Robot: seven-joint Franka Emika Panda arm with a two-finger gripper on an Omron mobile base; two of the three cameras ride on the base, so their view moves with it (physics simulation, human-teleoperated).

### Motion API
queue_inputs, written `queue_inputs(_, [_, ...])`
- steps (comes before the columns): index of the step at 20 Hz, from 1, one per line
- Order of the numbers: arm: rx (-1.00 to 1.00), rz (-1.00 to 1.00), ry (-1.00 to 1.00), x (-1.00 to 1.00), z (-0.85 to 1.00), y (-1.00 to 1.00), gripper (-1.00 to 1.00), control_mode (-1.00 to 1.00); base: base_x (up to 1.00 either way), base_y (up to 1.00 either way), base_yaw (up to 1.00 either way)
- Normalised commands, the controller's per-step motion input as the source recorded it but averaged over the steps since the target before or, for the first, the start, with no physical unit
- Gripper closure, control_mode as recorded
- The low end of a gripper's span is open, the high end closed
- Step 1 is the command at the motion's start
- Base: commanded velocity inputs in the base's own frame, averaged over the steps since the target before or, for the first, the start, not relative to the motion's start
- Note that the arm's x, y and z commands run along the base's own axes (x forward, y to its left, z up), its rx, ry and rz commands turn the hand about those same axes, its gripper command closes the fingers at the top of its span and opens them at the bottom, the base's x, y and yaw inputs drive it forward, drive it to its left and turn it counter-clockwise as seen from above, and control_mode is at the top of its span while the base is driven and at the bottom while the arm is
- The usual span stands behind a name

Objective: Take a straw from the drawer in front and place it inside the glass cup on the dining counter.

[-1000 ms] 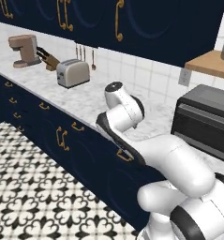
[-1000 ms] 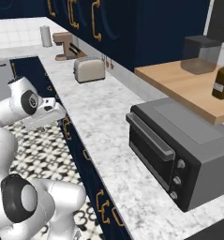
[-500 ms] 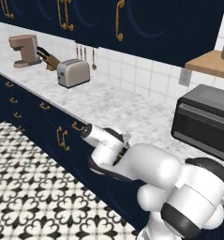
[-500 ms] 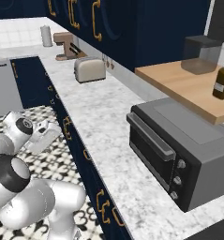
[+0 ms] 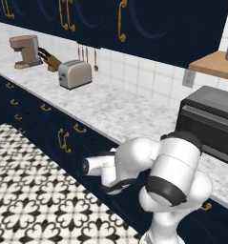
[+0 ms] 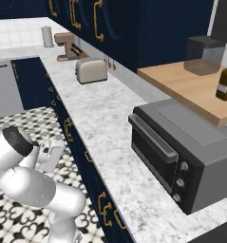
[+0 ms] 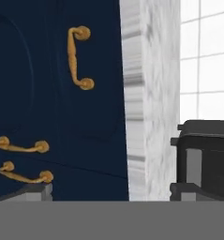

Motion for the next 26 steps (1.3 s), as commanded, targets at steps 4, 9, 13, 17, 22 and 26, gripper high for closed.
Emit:
queue_inputs(4, [-0.23,0.0,-0.12,0.46,-0.48,0.0,-1.0,-1.0,0.0,0.0,0.0])
queue_inputs(9, [-0.18,-0.01,-0.18,0.42,-0.34,0.0,-1.0,-1.0,0.0,0.0,0.0])
queue_inputs(13, [-0.16,0.0,-0.19,0.39,-0.26,0.0,-1.0,-1.0,0.0,0.0,0.0])
queue_inputs(17, [-0.12,0.0,-0.15,0.42,-0.29,0.0,-1.0,-1.0,0.0,0.0,0.0])
queue_inputs(22, [-0.09,-0.04,-0.11,0.42,-0.18,0.0,-1.0,-1.0,0.0,0.0,0.0])
queue_inputs(26, [-0.04,-0.04,-0.05,0.5,-0.1,0.0,-1.0,-1.0,0.0,0.0,0.0])
